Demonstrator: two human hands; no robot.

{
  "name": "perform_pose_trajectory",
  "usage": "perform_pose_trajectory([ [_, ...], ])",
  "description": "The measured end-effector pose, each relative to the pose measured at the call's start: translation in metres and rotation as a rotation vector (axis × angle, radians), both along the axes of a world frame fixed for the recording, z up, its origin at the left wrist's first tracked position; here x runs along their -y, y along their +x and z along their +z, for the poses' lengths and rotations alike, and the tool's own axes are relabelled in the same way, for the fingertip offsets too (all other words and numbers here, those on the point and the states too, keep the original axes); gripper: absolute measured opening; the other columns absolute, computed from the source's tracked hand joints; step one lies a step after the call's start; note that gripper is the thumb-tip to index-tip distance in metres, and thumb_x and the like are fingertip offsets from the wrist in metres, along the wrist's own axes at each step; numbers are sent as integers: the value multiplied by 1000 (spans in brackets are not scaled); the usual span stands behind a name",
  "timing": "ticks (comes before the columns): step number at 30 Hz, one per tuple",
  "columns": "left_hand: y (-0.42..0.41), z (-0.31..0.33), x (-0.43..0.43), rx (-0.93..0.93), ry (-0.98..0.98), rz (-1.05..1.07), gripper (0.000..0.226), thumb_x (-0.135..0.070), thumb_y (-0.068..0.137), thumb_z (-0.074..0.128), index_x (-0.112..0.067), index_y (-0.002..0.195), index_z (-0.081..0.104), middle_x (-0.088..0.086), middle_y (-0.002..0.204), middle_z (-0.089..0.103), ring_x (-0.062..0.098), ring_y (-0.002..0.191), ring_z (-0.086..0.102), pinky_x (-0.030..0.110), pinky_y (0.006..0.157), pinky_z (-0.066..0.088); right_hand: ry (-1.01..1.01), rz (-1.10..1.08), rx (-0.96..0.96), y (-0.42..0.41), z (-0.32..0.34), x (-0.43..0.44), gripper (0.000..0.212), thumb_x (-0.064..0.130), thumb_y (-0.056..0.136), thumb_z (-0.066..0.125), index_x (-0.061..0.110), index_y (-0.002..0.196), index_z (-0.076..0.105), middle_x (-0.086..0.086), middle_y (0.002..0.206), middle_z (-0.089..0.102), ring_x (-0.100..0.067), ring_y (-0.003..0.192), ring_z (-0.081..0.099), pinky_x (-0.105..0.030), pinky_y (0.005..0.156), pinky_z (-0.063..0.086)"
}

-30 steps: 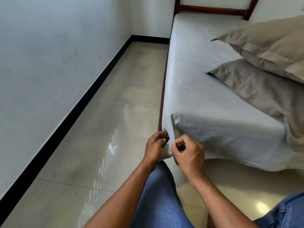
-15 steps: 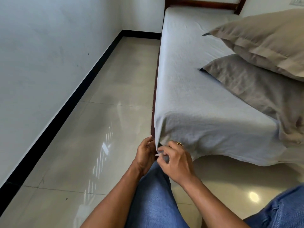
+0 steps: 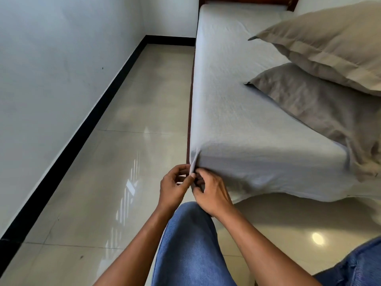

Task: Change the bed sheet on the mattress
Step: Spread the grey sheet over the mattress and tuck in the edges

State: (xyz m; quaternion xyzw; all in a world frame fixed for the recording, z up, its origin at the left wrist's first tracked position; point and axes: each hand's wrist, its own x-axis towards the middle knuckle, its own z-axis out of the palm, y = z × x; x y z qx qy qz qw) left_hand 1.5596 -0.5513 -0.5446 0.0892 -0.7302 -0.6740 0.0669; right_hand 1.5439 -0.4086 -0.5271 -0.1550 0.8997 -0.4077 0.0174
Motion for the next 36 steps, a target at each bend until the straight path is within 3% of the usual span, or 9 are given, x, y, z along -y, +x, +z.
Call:
perform_pose_trajectory([
  [4, 7, -1, -6, -69, -274, 179, 14, -15, 87, 75, -26, 96, 77, -18, 85, 75, 4, 77, 71, 28, 68, 58, 60, 51, 111, 6, 0, -10, 49, 20, 86, 61, 39, 132, 59, 15, 102, 72, -3, 86, 68, -27, 78, 58],
  [9, 22, -9, -16, -167, -392, 119, 9, -12, 81, 77, -21, 79, 75, -12, 70, 70, 7, 65, 68, 31, 63, 56, -199, -261, -230, 8, 15, -19, 13, 21, 86, 67, 21, 95, 77, 10, 85, 75, -1, 74, 69, -25, 68, 58],
  [14, 22, -4, -33, -171, -330, 75, 7, -20, 78, 70, -13, 80, 73, -7, 69, 71, 7, 66, 70, 38, 59, 57, -190, -164, 62, 6, 22, 0, 38, 57, 83, 75, 19, 84, 70, 6, 75, 73, -5, 70, 69, -31, 66, 58],
  [18, 28, 3, -18, -204, -302, 52, 7, -11, 83, 74, -17, 81, 74, -9, 70, 71, 8, 69, 70, 27, 65, 56, 11, -126, 12, 4, 26, -5, 50, 73, 85, 62, 24, 74, 66, 11, 64, 67, -3, 61, 64, -29, 56, 54],
  [23, 29, -3, 19, -167, -206, 197, 18, -8, 83, 72, -17, 71, 62, -5, 91, 73, 18, 89, 70, 39, 79, 59, 12, -304, -264, 14, 22, -22, 43, 53, 91, 65, 17, 67, 64, 18, 48, 50, -2, 48, 54, -24, 48, 44],
  [27, 20, -5, 23, -97, -47, 121, 21, 8, 87, 66, -2, 72, 55, 3, 101, 77, 23, 96, 73, 55, 84, 57, -49, -246, -387, 15, 23, -24, 23, 31, 92, 67, 20, 72, 67, 16, 62, 60, -3, 56, 56, -27, 52, 47],
  [29, 18, 4, 17, -97, 19, 110, 19, 4, 83, 75, -6, 84, 59, 2, 101, 75, 21, 96, 72, 49, 85, 59, -83, -244, -435, 13, 27, -21, 15, 23, 91, 67, 20, 77, 68, 11, 70, 65, -7, 60, 59, -34, 55, 50],
  [32, 16, 12, 2, -55, 45, 113, 41, -9, 73, 89, -16, 104, 64, -2, 100, 73, 14, 93, 71, 34, 79, 61, -132, -239, -466, 8, 31, -16, 8, 17, 91, 67, 18, 85, 72, 10, 79, 70, -8, 68, 64, -34, 59, 53],
  [36, 8, 7, -5, -18, -9, -55, 20, 4, 87, 67, -14, 93, 75, 6, 84, 75, 19, 79, 70, 44, 75, 58, -147, -213, -478, 6, 33, -16, 9, 17, 92, 66, 18, 93, 75, 9, 88, 74, -7, 75, 68, -35, 61, 57],
])
